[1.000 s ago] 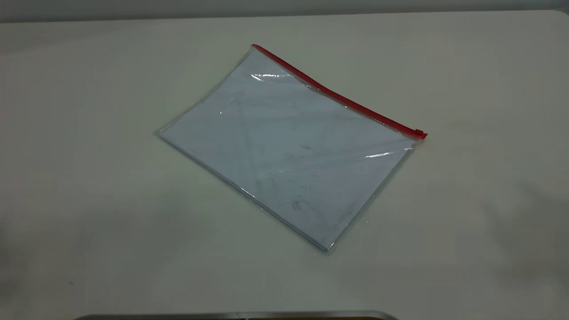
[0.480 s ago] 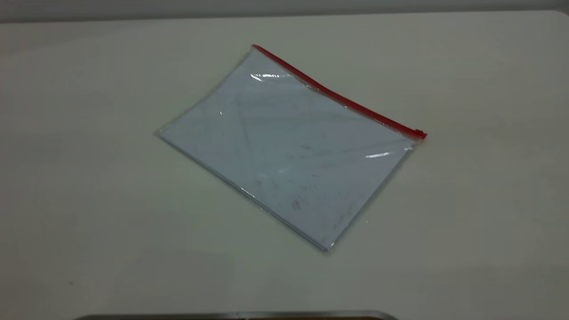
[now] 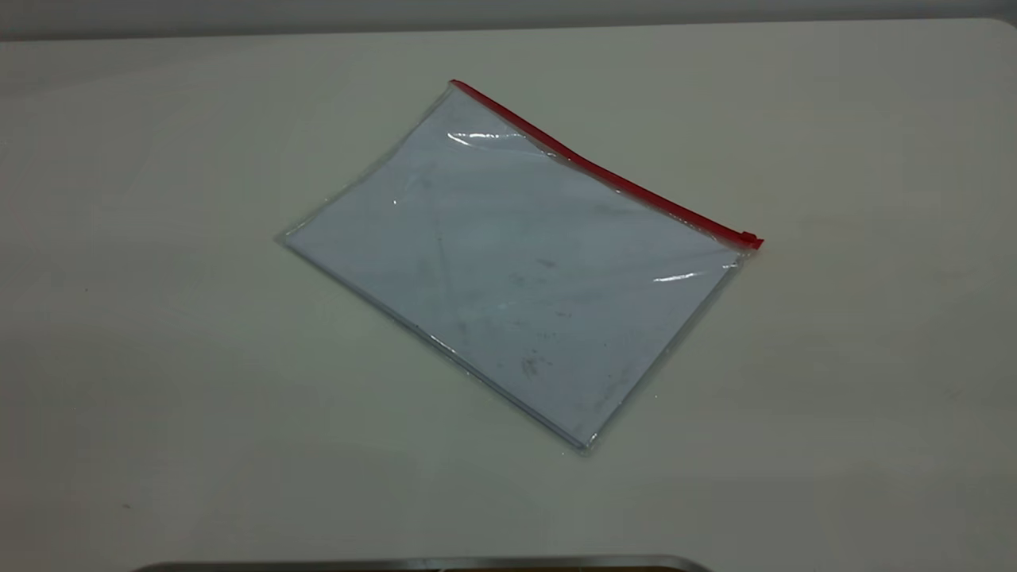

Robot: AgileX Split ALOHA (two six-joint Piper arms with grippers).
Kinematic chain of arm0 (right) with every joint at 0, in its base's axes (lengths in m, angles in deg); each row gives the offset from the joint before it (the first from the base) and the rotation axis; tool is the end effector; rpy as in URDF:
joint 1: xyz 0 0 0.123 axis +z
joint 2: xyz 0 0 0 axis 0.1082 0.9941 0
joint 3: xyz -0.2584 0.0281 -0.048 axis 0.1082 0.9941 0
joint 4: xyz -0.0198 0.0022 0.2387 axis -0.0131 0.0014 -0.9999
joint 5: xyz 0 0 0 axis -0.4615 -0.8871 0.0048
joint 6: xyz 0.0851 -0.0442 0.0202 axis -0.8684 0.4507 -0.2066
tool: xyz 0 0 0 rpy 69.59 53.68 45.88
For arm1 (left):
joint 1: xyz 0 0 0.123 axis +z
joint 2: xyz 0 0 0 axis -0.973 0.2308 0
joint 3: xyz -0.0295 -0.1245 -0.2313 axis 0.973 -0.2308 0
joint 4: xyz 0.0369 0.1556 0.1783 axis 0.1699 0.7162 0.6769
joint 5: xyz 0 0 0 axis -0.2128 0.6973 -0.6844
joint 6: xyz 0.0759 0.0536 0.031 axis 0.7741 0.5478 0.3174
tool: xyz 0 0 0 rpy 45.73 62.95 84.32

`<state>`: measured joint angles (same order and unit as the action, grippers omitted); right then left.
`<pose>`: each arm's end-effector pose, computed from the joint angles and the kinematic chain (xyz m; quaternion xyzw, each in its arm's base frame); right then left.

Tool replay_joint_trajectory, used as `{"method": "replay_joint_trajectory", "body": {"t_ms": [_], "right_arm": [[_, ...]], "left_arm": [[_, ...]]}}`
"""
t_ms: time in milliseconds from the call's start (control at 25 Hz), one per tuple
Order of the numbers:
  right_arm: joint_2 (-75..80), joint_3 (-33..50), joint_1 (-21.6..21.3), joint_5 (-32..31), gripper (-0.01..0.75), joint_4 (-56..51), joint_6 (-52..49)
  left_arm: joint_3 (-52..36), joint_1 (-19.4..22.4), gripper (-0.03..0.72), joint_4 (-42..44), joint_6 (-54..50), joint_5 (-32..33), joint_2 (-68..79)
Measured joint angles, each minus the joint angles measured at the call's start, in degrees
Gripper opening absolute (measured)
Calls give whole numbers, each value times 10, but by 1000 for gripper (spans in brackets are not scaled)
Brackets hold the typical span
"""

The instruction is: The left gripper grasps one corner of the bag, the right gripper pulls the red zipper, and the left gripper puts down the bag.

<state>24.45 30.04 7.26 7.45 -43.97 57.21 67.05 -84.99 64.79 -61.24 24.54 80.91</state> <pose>0.0016 0.0355 0.2911 -0.2012 0.8471 0.1082 0.4797 0.0251 -0.0094 0.2871 0.1063 0.8927 -0.0440 0.4357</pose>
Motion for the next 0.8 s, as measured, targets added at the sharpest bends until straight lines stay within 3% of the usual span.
{"method": "replay_joint_trajectory", "body": {"t_ms": [240,440,800], "right_arm": [[-64,69,0,31,578,5,13],[-65,72,0,32,578,23,13],[-65,77,0,32,578,26,13]], "left_arm": [[-52,0,588,0,0,-3,0],[-61,0,588,0,0,-35,0],[-73,0,588,5,-1,-29,0]]}}
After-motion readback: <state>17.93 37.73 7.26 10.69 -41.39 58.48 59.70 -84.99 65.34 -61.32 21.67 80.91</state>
